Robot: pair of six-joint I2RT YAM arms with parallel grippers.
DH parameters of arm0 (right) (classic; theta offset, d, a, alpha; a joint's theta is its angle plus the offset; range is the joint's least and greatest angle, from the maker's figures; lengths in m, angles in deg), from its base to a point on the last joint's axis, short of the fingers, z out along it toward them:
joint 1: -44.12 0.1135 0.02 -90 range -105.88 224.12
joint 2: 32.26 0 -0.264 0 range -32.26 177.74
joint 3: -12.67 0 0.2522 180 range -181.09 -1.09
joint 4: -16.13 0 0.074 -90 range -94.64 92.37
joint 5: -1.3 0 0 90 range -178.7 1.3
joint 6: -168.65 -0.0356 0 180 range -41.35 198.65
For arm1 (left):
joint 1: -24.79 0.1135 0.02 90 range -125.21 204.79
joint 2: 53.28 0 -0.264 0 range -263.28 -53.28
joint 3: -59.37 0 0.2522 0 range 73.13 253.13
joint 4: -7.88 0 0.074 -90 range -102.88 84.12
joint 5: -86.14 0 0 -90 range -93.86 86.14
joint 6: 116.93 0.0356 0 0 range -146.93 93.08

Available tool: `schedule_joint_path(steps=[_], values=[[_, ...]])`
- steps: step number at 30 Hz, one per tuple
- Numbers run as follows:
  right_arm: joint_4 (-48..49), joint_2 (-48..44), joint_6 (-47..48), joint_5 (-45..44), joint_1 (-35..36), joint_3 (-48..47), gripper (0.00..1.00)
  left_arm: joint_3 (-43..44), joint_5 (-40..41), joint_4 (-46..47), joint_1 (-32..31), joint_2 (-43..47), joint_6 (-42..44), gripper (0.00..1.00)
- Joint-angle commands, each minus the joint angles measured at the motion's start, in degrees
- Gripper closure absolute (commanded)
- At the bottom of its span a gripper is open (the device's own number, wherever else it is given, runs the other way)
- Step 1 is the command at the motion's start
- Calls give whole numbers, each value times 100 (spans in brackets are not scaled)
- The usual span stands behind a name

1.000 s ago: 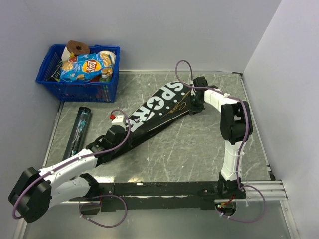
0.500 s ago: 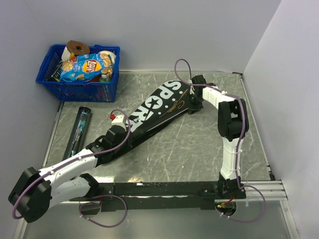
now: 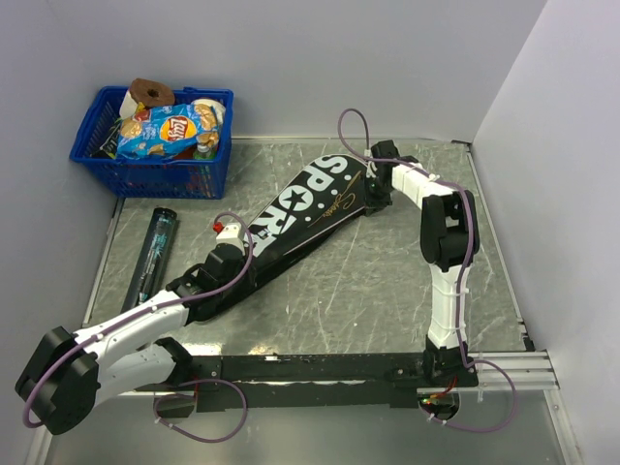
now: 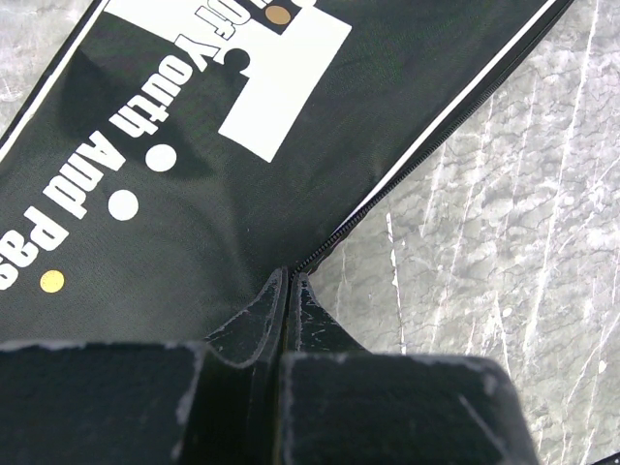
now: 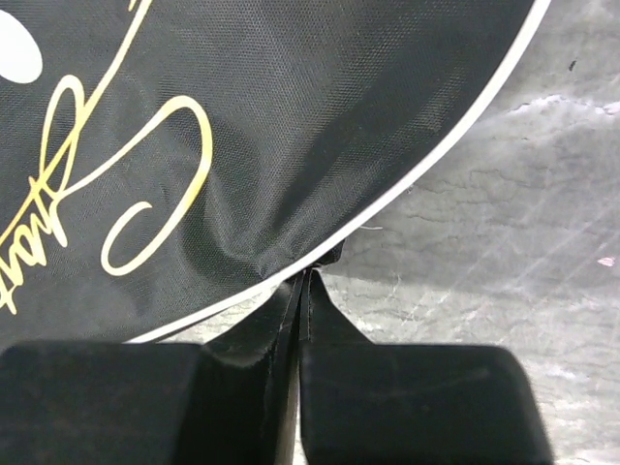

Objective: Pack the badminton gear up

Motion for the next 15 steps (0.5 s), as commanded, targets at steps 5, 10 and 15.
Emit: schedule_joint_path(steps=[5,10,15], values=[[368,-494,-3,349,-8,631,100,63,34,-39,-4,207,-59,99],[939,-1451,-337,595,9,1824,100,134,236,-267,5,348,-182,99],[1808,-2662,-942,131,71,2688,99,230,483,-671,-4,673,-490,98]])
